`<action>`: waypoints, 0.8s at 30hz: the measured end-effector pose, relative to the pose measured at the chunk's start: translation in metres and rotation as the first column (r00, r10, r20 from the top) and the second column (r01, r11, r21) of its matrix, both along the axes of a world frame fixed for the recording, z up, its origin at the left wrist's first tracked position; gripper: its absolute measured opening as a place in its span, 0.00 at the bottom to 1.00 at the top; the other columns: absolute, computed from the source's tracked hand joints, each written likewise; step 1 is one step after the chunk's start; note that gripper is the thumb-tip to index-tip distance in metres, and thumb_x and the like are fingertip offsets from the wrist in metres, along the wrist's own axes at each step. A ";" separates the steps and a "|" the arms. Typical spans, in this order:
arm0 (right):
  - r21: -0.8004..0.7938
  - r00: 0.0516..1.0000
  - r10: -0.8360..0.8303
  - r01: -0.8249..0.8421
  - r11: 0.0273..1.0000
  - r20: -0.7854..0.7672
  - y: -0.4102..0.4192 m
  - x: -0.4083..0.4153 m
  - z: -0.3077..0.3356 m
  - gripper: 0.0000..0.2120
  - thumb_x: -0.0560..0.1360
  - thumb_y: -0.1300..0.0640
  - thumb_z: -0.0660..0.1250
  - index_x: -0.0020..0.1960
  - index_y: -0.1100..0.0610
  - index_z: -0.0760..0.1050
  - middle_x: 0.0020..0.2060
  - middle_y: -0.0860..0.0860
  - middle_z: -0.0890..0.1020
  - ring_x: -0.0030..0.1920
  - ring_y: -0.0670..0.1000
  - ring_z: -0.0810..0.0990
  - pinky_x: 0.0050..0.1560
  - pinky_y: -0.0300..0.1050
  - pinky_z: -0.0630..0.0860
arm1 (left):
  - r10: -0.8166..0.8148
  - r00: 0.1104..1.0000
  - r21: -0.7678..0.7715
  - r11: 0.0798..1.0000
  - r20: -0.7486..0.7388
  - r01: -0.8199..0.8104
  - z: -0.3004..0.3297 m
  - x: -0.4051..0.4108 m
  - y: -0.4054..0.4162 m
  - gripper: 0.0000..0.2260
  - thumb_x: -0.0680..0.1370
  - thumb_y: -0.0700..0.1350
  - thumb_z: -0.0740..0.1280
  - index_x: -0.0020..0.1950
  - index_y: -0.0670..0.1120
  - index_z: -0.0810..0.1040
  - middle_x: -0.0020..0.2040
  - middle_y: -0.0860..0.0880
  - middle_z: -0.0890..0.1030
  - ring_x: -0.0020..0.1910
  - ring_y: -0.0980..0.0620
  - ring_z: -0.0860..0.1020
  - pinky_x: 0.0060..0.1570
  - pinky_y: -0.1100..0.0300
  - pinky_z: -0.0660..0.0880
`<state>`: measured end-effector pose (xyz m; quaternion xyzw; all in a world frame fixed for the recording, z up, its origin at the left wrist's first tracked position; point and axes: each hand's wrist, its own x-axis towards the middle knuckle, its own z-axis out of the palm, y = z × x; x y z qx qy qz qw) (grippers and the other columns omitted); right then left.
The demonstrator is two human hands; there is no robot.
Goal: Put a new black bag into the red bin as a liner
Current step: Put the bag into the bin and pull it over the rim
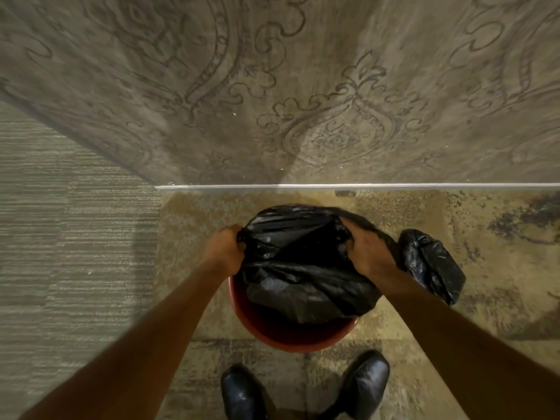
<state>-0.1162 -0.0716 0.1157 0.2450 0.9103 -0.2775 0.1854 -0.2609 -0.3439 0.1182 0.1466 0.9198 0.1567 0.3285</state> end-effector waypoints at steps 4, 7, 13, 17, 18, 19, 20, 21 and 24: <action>-0.032 0.998 0.023 -0.025 0.999 -0.055 0.000 0.018 0.004 0.31 0.77 0.65 0.64 0.78 0.51 0.64 0.74 0.56 0.71 0.73 0.59 0.69 0.74 0.48 0.61 | -0.065 0.998 0.000 0.998 0.003 0.065 0.006 0.014 -0.011 0.11 0.78 0.37 0.63 0.57 0.46 0.80 0.52 0.47 0.82 0.50 0.46 0.81 0.47 0.55 0.78; -0.053 0.998 0.020 -0.023 0.998 -0.068 -0.005 0.032 0.004 0.28 0.77 0.65 0.63 0.76 0.51 0.67 0.72 0.55 0.74 0.71 0.59 0.72 0.72 0.49 0.66 | -0.025 0.997 0.002 1.000 0.075 0.025 0.005 0.031 -0.021 0.10 0.77 0.36 0.63 0.53 0.45 0.81 0.48 0.49 0.82 0.47 0.47 0.82 0.45 0.55 0.80; -0.108 0.999 0.009 -0.013 0.994 -0.032 -0.031 0.096 -0.006 0.28 0.77 0.67 0.64 0.76 0.55 0.67 0.70 0.58 0.75 0.70 0.61 0.73 0.71 0.50 0.65 | -0.022 0.990 0.052 0.999 0.139 0.015 -0.010 0.095 -0.050 0.09 0.80 0.39 0.63 0.56 0.49 0.79 0.51 0.52 0.77 0.48 0.50 0.78 0.44 0.60 0.72; -0.097 0.999 -0.017 0.012 0.995 -0.052 -0.039 0.117 -0.018 0.27 0.76 0.61 0.69 0.74 0.60 0.69 0.67 0.61 0.77 0.67 0.62 0.76 0.68 0.50 0.69 | 0.030 0.994 0.160 0.986 0.108 -0.047 -0.020 0.109 -0.065 0.13 0.80 0.41 0.66 0.64 0.50 0.78 0.55 0.51 0.78 0.50 0.51 0.78 0.46 0.62 0.71; -0.144 0.999 -0.052 0.049 0.988 -0.017 -0.037 0.115 -0.016 0.26 0.77 0.55 0.69 0.74 0.58 0.69 0.68 0.60 0.77 0.68 0.61 0.75 0.68 0.47 0.68 | 0.085 0.988 0.170 0.980 0.129 -0.107 -0.020 0.108 -0.068 0.17 0.80 0.41 0.67 0.68 0.49 0.77 0.57 0.51 0.78 0.53 0.50 0.78 0.49 0.61 0.73; -0.177 0.997 -0.077 0.079 0.981 0.017 -0.036 0.114 -0.016 0.27 0.78 0.50 0.69 0.74 0.57 0.70 0.68 0.58 0.77 0.68 0.59 0.75 0.67 0.45 0.67 | 0.149 0.975 0.182 0.967 0.167 -0.179 -0.019 0.106 -0.071 0.20 0.79 0.40 0.68 0.72 0.48 0.75 0.60 0.50 0.78 0.57 0.49 0.79 0.54 0.58 0.75; -0.178 0.996 -0.087 0.091 0.980 0.030 -0.035 0.114 -0.017 0.28 0.78 0.46 0.67 0.74 0.55 0.69 0.68 0.57 0.77 0.69 0.58 0.74 0.66 0.43 0.66 | 0.193 0.960 0.184 0.955 0.204 -0.232 -0.018 0.105 -0.075 0.23 0.79 0.39 0.68 0.75 0.47 0.73 0.64 0.49 0.77 0.61 0.47 0.78 0.59 0.56 0.76; -0.155 0.996 -0.085 0.088 0.984 0.025 -0.035 0.112 -0.016 0.28 0.78 0.44 0.66 0.75 0.55 0.68 0.69 0.57 0.76 0.70 0.58 0.73 0.67 0.43 0.66 | 0.212 0.952 0.196 0.947 0.222 -0.256 -0.017 0.104 -0.078 0.26 0.79 0.38 0.68 0.77 0.48 0.70 0.67 0.49 0.76 0.65 0.46 0.77 0.63 0.53 0.76; -0.023 0.996 -0.006 0.004 1.000 -0.090 -0.031 0.099 -0.013 0.28 0.81 0.46 0.60 0.78 0.55 0.62 0.72 0.58 0.72 0.72 0.59 0.71 0.69 0.48 0.65 | 0.171 0.971 0.234 0.950 0.167 -0.208 -0.015 0.095 -0.084 0.32 0.78 0.35 0.66 0.80 0.52 0.63 0.75 0.50 0.71 0.72 0.48 0.71 0.72 0.52 0.69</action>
